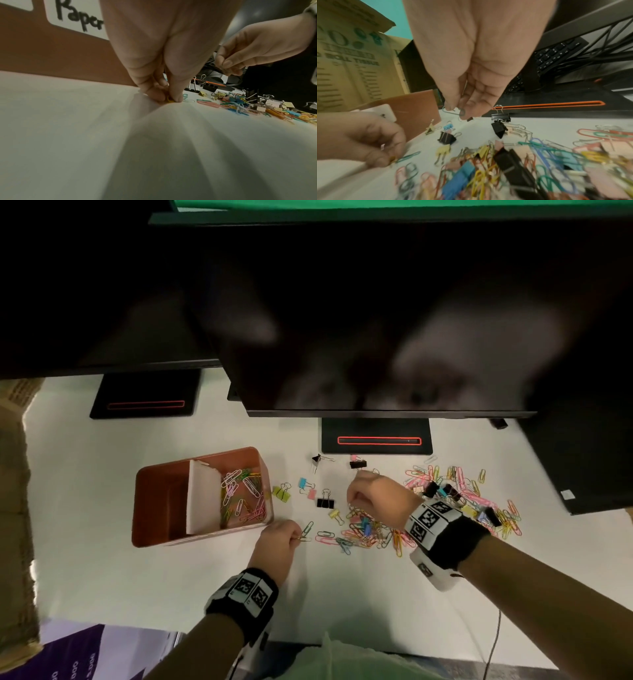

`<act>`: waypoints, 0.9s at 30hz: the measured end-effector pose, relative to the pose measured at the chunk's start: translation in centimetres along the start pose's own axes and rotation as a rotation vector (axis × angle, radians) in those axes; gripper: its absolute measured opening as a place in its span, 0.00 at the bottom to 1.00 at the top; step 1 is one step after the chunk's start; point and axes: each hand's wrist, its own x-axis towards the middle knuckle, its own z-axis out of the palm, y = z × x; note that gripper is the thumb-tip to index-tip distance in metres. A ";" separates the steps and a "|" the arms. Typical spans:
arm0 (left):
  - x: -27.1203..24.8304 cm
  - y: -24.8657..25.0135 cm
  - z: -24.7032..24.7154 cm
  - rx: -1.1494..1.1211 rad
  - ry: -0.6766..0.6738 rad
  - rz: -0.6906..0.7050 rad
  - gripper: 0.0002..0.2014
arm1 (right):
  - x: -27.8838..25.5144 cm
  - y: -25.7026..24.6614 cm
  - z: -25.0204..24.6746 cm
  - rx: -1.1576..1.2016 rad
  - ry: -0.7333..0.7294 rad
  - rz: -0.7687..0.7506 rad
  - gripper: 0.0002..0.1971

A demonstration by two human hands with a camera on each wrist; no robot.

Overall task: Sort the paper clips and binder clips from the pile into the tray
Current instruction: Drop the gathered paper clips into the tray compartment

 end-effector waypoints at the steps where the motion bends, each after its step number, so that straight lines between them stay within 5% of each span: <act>1: 0.0 0.0 -0.1 0.011 -0.009 0.006 0.06 | -0.8 -0.1 0.3 0.012 -0.024 -0.020 0.07; 5: 0.1 0.2 -0.1 0.019 -0.005 0.032 0.06 | -3.2 -0.6 2.0 0.046 -0.096 -0.055 0.07; 10: -0.5 0.1 0.2 -0.020 0.063 -0.005 0.07 | -3.4 -2.2 4.7 -0.038 -0.150 0.017 0.20; 21: -0.9 -0.1 0.0 -0.002 0.050 0.014 0.04 | -1.0 -1.8 6.7 -0.138 -0.120 0.104 0.13; 27: -0.3 0.7 0.2 -0.076 -0.014 0.055 0.14 | -0.5 -1.9 5.2 -0.058 -0.144 0.145 0.17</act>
